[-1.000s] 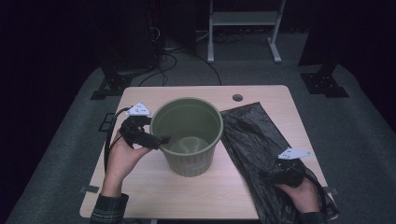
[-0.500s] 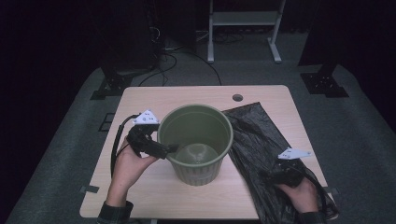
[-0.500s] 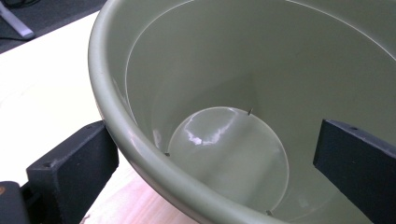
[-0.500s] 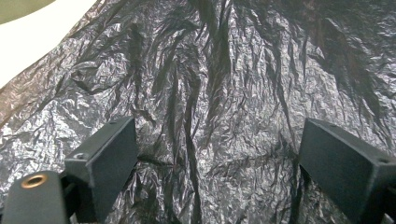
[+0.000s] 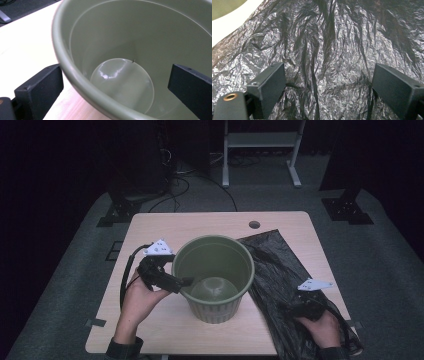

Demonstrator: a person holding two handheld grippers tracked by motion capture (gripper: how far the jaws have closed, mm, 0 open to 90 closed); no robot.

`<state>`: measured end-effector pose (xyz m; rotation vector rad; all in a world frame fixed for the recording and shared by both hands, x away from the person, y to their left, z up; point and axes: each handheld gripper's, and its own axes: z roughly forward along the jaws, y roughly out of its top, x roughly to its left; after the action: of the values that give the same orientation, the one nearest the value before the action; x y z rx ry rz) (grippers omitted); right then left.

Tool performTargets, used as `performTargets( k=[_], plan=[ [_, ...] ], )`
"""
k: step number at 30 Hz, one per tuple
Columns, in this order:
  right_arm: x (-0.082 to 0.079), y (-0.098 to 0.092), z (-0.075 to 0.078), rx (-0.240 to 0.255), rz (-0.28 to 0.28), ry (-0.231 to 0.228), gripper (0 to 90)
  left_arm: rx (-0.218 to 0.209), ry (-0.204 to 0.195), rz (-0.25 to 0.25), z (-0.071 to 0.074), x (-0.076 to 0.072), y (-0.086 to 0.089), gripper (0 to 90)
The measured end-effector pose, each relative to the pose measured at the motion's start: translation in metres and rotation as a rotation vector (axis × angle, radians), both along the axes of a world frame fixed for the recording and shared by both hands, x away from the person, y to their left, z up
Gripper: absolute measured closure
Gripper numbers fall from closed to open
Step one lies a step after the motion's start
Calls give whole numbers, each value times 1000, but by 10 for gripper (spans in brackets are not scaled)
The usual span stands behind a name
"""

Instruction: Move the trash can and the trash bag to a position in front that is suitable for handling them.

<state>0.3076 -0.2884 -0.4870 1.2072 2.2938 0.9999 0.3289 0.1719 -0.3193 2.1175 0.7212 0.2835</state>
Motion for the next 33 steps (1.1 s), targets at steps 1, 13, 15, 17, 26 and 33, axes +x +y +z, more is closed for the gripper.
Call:
performTargets(
  k=[1, 13, 15, 17, 26, 33],
  plan=[
    [0, 0, 0, 0, 0, 0, 107, -3, -4, 5, 2, 1, 1, 0],
    [0, 0, 0, 0, 0, 0, 108, -32, -49, 45, 22, -14, 26, 0],
    [0, 0, 0, 0, 0, 0, 108, -28, -44, 48, 23, -19, 30, 0],
    [0, 0, 0, 0, 0, 0, 108, -32, -49, 55, 23, -23, 35, 0],
    [0, 0, 0, 0, 0, 0, 108, -18, -49, 79, 11, -42, 50, 0],
    [0, 0, 0, 0, 0, 0, 105, -6, -47, 89, -6, -52, 58, 0]
  ],
)
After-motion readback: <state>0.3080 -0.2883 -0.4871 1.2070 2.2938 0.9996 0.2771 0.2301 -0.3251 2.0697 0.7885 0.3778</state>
